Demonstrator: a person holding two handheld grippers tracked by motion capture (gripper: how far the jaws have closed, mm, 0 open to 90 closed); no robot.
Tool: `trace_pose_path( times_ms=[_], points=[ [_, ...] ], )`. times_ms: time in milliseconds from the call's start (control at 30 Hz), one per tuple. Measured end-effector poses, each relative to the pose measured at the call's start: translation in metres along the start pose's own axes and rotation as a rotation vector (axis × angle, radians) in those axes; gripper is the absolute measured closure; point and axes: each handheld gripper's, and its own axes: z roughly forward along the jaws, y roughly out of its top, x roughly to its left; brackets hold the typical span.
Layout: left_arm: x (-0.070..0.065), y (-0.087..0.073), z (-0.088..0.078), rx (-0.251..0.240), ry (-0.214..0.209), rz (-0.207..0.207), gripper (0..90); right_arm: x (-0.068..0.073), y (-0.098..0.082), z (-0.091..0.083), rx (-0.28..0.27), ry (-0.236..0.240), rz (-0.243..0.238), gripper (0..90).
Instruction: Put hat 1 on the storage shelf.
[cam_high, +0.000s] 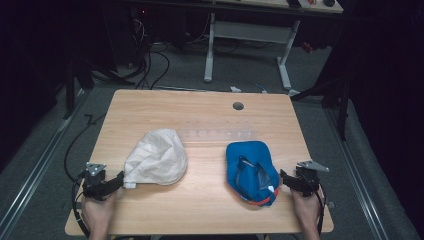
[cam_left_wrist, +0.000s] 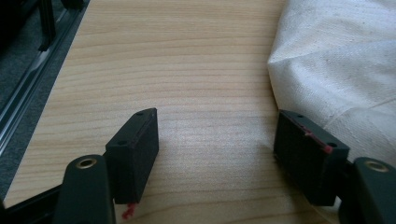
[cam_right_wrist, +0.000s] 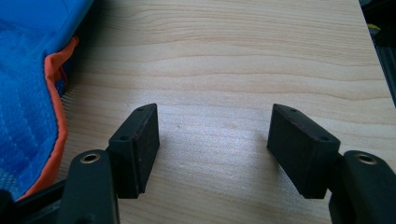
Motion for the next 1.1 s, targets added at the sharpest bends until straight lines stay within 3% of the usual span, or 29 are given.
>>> trace_pose_path(
  times_ms=[333, 600, 700, 800, 1100],
  points=[
    [0.001, -0.001, 0.000, 0.007, -0.002, 0.016, 29.3, 0.000, 0.000, 0.000, -0.003, 0.001, 0.000, 34.1],
    [0.003, 0.002, -0.006, 0.015, -0.001, -0.016, 26.6, 0.000, 0.000, 0.000, -0.002, 0.002, -0.007, 33.6],
    [0.004, 0.007, -0.013, -0.004, -0.007, -0.031, 26.6, 0.000, 0.000, 0.000, -0.001, 0.002, -0.007, 33.6],
    [0.002, 0.009, -0.017, -0.018, -0.004, -0.019, 28.8, 0.000, 0.000, 0.000, -0.001, 0.002, -0.007, 33.6],
    [-0.003, 0.019, -0.037, -0.028, -0.039, -0.063, 29.3, 0.000, 0.000, 0.000, -0.001, 0.002, -0.007, 33.6]
  ],
)
